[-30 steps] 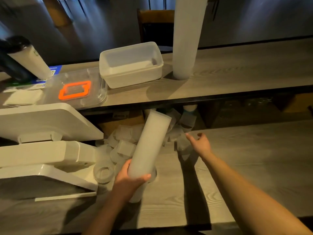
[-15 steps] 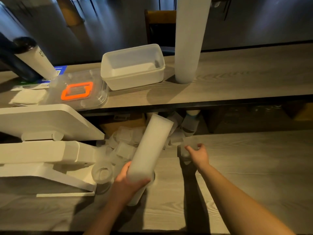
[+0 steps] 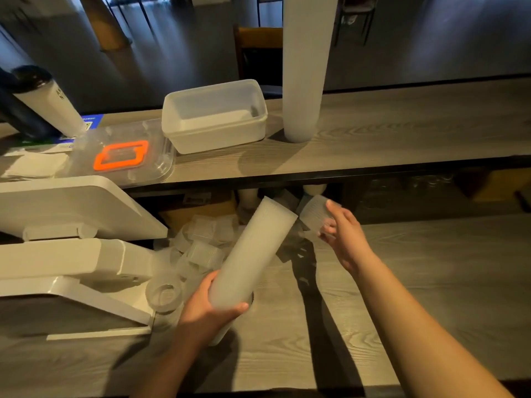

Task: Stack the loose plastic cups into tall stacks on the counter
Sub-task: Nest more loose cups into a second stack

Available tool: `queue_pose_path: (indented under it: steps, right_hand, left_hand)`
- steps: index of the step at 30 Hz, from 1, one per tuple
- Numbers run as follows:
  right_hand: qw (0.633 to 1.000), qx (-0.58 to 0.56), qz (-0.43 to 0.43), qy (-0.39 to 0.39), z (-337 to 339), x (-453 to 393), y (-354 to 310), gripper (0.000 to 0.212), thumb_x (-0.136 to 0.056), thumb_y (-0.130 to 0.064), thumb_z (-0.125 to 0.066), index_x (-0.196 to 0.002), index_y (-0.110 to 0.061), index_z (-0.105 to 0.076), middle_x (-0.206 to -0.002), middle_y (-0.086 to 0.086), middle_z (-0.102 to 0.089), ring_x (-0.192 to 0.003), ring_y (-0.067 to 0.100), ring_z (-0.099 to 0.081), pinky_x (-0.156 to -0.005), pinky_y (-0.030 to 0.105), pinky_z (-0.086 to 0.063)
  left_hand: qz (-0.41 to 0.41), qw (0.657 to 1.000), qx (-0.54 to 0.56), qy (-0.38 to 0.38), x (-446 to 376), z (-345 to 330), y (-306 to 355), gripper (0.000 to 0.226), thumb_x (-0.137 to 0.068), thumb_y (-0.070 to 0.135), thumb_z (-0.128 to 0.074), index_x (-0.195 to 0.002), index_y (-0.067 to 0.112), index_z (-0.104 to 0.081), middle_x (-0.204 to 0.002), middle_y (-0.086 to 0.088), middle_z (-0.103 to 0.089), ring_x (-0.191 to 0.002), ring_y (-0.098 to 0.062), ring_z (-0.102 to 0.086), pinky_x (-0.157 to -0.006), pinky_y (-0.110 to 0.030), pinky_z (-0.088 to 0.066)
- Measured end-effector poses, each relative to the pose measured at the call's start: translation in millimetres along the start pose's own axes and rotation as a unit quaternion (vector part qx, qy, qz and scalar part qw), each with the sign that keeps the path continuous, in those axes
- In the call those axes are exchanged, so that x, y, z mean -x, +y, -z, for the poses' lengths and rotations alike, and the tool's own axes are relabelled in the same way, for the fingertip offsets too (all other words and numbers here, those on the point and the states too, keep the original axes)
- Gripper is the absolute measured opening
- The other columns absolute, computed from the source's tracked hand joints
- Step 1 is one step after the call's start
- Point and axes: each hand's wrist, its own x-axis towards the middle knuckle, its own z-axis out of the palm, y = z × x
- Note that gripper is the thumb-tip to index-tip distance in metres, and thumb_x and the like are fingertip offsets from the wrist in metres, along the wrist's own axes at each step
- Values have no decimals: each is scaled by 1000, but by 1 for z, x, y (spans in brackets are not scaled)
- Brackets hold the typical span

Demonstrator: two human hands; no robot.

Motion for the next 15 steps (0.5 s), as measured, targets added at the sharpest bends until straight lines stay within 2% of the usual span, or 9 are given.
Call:
queue_pose_path:
  steps: [3,7,11,15]
  right_hand:
    - [999,14,44,6,-3,10,-16,52,-91,-45,-64,-132,-17,-50,-122,9,-63,-109,23,-66,-91,36,-56]
    - [986,125,103,-24,-8,19,-29,54,-85,-49,-68,-131,-25,-54,-124,6,-63,-108,19,-65,-83,32,-56]
    - [965,210,147,-46,-9,26,-37,39,-89,-47,-67,-127,-41,-59,-126,-4,-60,-116,13,-57,-94,34,-50]
    - [947,267,162,-77,-12,37,-44,37,-94,-37,-64,-131,-36,-60,-120,-14,-56,-114,2,-50,-87,21,-44]
  left_hand:
    - [-11,1000,-23,-3,0,3,-2,92,-46,52,-91,-126,45,-46,-115,16,-58,-99,-7,-60,-82,-36,-55]
    - [-37,997,-68,-14,-1,8,-3,97,-44,60,-87,-130,47,-43,-119,16,-55,-103,-12,-59,-86,-42,-57]
    - [-76,989,-128,-18,1,13,2,97,-48,61,-84,-133,44,-42,-120,14,-54,-103,-12,-57,-88,-40,-54]
    - [-103,981,-163,-26,2,13,7,94,-55,58,-86,-136,43,-40,-121,17,-51,-104,-9,-53,-87,-32,-48]
